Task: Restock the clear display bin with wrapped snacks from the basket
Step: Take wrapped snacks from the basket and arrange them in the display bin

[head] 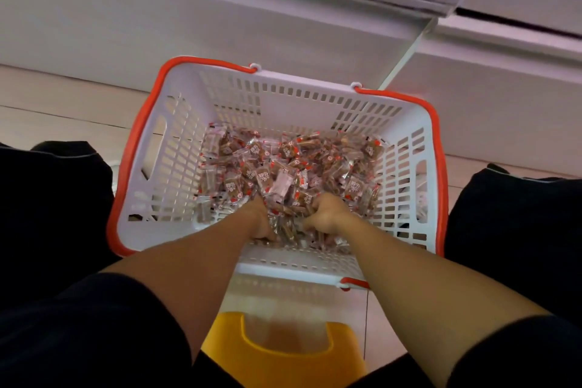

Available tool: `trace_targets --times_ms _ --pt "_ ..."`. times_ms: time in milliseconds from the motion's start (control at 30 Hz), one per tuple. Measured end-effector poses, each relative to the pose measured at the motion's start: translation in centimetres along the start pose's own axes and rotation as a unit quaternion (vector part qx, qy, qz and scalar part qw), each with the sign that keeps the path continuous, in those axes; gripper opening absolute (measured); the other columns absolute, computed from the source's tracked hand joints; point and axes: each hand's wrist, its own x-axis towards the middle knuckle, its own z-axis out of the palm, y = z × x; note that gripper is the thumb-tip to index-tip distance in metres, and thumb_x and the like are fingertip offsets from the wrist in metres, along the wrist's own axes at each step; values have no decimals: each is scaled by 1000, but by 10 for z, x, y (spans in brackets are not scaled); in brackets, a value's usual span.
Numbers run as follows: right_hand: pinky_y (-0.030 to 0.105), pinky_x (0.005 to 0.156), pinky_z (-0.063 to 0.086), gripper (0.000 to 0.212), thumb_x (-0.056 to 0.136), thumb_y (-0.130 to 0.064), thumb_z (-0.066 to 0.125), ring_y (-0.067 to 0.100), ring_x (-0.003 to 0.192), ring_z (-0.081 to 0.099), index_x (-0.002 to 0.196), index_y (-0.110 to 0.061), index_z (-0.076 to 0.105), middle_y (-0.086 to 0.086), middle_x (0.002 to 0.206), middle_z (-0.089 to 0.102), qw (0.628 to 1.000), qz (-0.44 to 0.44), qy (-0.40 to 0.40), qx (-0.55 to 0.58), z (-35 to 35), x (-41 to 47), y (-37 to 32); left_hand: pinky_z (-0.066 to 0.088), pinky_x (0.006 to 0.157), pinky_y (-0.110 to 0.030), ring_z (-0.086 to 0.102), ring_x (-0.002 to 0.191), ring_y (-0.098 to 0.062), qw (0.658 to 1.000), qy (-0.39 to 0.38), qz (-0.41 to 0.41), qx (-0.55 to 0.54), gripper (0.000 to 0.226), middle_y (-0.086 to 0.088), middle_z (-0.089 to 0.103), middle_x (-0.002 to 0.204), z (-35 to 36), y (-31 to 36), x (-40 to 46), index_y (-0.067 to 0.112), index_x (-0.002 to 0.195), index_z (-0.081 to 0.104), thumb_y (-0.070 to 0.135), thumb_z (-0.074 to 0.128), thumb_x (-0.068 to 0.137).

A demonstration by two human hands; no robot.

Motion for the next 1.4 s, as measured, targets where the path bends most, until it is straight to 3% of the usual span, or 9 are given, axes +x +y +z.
trace_targets --times_ms 200,433,600,733,867,967,1067,1200,1400 --pt "51 72 61 15 83 -3 73 36 77 74 75 1 61 21 83 71 997 7 16 71 -6 -14 1 49 95 -30 59 108 -23 981 35 54 184 38 -12 61 123 -4 2 -17 5 129 57 20 63 94" --pt "41 66 63 18 88 -16 75 31 77 73 93 0 71 15 92 71 991 1 19 135 -39 -34 -6 53 72 -28 59 69 -15 972 47 74 217 28 -11 64 99 -15 3 -45 4 107 62 28 64 92" --pt "26 51 43 25 88 -15 73 13 56 54 101 5 70 11 82 63 997 -47 28 63 -51 -49 -14 59 84 -38 70 90 -23 973 -79 49 213 34 -10 67 105 -37 2 -64 0 114 58 23 66 91" --pt "38 74 61 25 94 -6 64 25 87 70 119 -1 62 13 106 66 992 -100 -14 82 -80 -71 -33 56 58 -25 69 64 -16 990 -118 71 -41 29 -8 72 85 -74 10 -81 3 102 63 30 62 94" --pt "40 74 63 24 93 -2 64 27 94 66 117 0 62 14 106 67 974 -205 -53 74 -148 -121 -70 55 59 -27 66 65 -17 928 -50 174 -325 31 -8 71 83 -134 40 -125 8 106 65 36 58 95" --pt "37 66 62 25 87 1 70 26 87 67 111 -4 64 27 103 66 953 -295 -33 59 -195 -175 -98 53 53 -24 65 59 -10 888 -66 268 -367 15 -2 69 77 -177 68 -175 12 99 66 23 58 93" --pt "33 59 59 33 80 -3 77 27 80 74 108 -15 63 20 85 68 918 -390 34 60 -225 -229 -116 59 59 -31 69 66 -14 868 -92 313 -375 29 -5 72 86 -211 93 -232 16 98 69 32 62 74" --pt "33 56 57 43 67 -12 80 29 71 71 105 -11 59 41 87 58 868 -471 116 107 -242 -273 -125 59 59 -33 68 68 -17 848 -136 345 -380 41 -7 73 97 -235 107 -291 16 109 70 41 56 80" --pt "35 76 62 33 74 -9 77 23 79 75 105 -11 65 11 82 75 842 -510 127 121 -246 -282 -124 57 73 -35 64 91 -23 793 -258 419 -360 50 -11 66 112 -243 103 -312 22 120 66 55 39 94"
